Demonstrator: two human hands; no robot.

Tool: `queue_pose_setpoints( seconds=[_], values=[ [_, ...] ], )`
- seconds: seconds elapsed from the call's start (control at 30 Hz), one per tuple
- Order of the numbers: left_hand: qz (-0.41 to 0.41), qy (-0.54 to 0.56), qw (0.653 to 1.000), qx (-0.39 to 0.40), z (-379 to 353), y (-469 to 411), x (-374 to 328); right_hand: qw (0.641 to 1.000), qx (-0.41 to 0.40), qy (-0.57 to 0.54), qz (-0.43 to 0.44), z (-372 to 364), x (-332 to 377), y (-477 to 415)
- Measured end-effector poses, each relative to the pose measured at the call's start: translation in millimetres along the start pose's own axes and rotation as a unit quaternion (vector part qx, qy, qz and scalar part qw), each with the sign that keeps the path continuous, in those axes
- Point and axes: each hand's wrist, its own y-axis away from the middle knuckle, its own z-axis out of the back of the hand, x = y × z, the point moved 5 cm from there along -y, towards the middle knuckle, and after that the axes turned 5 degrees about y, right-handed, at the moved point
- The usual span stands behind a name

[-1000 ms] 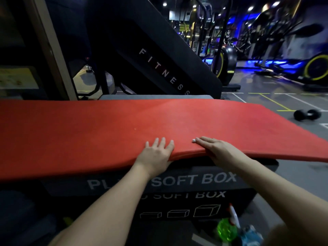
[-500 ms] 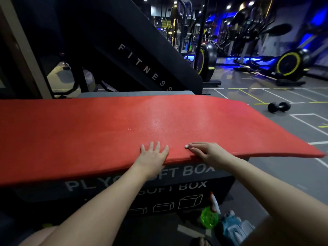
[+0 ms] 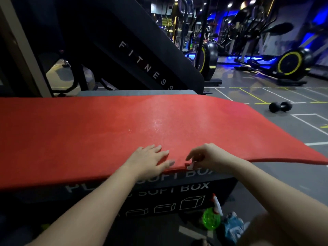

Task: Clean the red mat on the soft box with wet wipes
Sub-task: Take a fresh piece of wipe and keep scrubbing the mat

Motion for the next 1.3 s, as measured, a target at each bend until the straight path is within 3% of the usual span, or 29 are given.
queue_pose_setpoints(
  seconds=[0.13, 0.27, 0.33, 0.4, 0.5, 0.7, 0.77, 0.9, 1.0, 1.2, 1.3],
  values=[
    [-0.002, 0.015, 0.999, -0.046, 9.1, -2.0, 30.8, 0.998, -0.059, 0.015, 0.011, -1.3, -8.8, -31.1],
    [0.046, 0.001, 0.998, -0.048, 5.6, -6.8, 61.1, 0.99, -0.137, -0.005, -0.031, -0.1, -24.8, -55.7],
    [0.069, 0.01, 0.996, -0.054, 5.6, -10.9, 73.3, 0.992, -0.113, -0.031, -0.053, 3.8, -27.4, -58.4],
    [0.088, 0.026, 0.994, -0.065, 7.5, -17.8, 83.3, 0.996, -0.039, -0.051, -0.057, 8.1, -28.6, -52.8],
    [0.104, 0.042, 0.99, -0.086, 12.6, -33.6, 93.6, 0.998, 0.03, -0.026, -0.05, 11.7, -29.9, -46.3],
    [0.09, 0.067, 0.992, -0.066, 14.6, -65.0, 105.1, 0.987, -0.157, 0.008, -0.03, 7.7, -39.6, -106.5],
    [0.086, 0.064, 0.992, -0.067, 16.2, -74.5, 112.2, 0.982, -0.18, -0.001, -0.052, 10.5, -44.4, -125.7],
    [0.095, 0.074, 0.988, -0.095, 24.7, -91.3, 133.8, 0.996, -0.066, 0.02, -0.058, 20.5, -46.8, -124.2],
    [0.114, 0.063, 0.986, -0.106, 27.8, -97.0, 149.4, 0.999, -0.002, -0.025, -0.042, 16.0, -48.1, -113.1],
    [0.157, 0.061, 0.982, -0.091, 9.1, -112.5, 162.2, 0.982, -0.181, -0.018, -0.059, 9.7, -65.5, -176.6],
    [0.161, 0.041, 0.982, -0.087, 3.9, -115.8, 165.6, 0.974, -0.208, -0.044, -0.075, 12.5, -69.0, -194.7]
  ],
)
